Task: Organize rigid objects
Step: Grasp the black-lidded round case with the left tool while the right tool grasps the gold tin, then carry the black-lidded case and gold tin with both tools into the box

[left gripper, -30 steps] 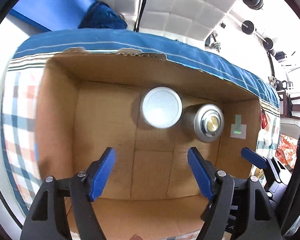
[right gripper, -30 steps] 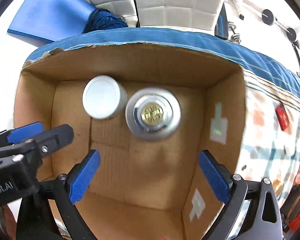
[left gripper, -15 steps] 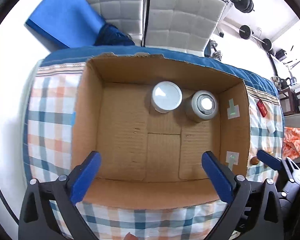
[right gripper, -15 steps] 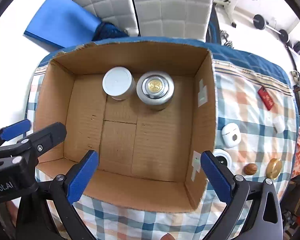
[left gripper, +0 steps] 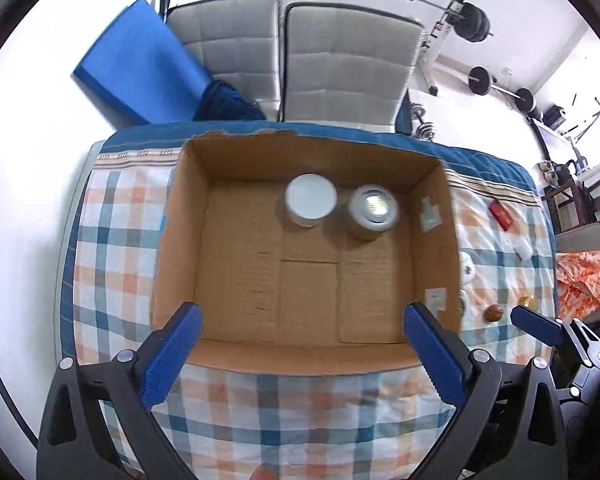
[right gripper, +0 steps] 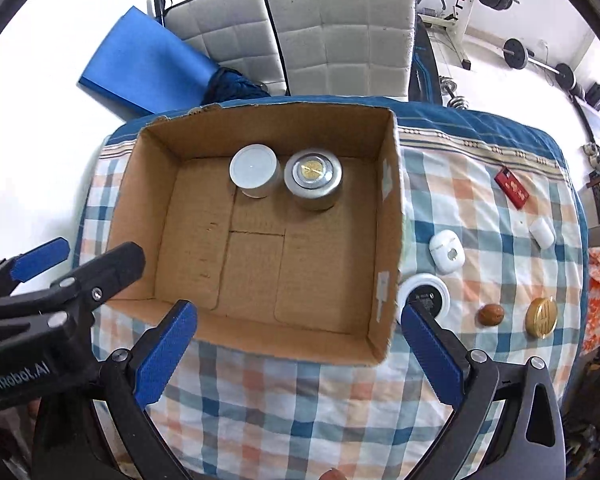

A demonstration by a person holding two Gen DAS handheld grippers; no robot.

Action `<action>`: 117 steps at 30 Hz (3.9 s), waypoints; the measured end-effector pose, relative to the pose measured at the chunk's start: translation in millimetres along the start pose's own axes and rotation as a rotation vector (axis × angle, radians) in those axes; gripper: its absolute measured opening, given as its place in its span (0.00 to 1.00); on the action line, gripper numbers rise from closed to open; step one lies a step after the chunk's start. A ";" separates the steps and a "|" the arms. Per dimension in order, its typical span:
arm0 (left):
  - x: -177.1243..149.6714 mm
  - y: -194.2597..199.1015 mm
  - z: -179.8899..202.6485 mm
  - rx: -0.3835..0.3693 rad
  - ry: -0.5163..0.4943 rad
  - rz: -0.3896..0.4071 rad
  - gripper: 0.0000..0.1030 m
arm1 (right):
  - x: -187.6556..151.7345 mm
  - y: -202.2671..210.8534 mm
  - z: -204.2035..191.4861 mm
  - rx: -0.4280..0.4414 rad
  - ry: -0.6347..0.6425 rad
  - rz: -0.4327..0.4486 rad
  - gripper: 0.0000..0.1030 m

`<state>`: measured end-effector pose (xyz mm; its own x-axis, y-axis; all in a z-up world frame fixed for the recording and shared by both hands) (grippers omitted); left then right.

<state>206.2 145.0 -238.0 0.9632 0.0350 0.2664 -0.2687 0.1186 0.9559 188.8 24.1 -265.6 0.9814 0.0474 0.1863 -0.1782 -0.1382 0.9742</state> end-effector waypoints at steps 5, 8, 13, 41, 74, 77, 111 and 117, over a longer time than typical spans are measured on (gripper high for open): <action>-9.0 4.7 67.6 -0.058 -0.061 -0.001 1.00 | -15.9 24.4 63.4 -0.015 -0.064 0.009 1.00; -13.1 -2.5 121.1 -0.098 -0.123 -0.024 1.00 | -29.1 35.4 119.0 -0.054 -0.119 0.000 1.00; -19.6 -33.9 201.9 -0.114 -0.204 -0.062 1.00 | -50.6 39.8 224.4 -0.156 -0.231 -0.020 1.00; -72.7 -256.4 252.8 0.291 -0.440 -0.439 0.87 | -96.0 -120.8 400.4 -0.150 -0.390 -0.229 1.00; -109.6 -247.0 273.6 0.059 -0.208 -0.470 0.71 | -116.1 -171.7 374.3 -0.195 -0.360 -0.349 0.65; -116.1 -239.8 271.5 0.040 -0.198 -0.467 0.71 | -130.3 -162.5 374.2 -0.172 -0.354 -0.351 0.64; -1.4 -14.5 127.0 -0.032 -0.130 -0.012 0.71 | -19.3 13.4 158.2 -0.035 -0.099 -0.013 0.64; 3.1 -2.2 61.0 0.007 -0.060 0.006 0.71 | 0.3 11.6 86.4 -0.053 -0.031 0.036 0.64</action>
<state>209.9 84.3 -231.7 0.9600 -0.0237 0.2790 -0.2747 0.1120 0.9550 193.2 -62.9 -265.2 0.9758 0.0130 0.2183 -0.2164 -0.0870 0.9724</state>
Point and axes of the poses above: each gripper's, at about its wrist camera, not at the fingertips, and y roughly against the way its jaws point, z to its right, x to its top, the point moved 9 cm from there along -y, roughly the way its jaws point, and after that the axes turned 2 degrees about -x, right-handed, at the moved point
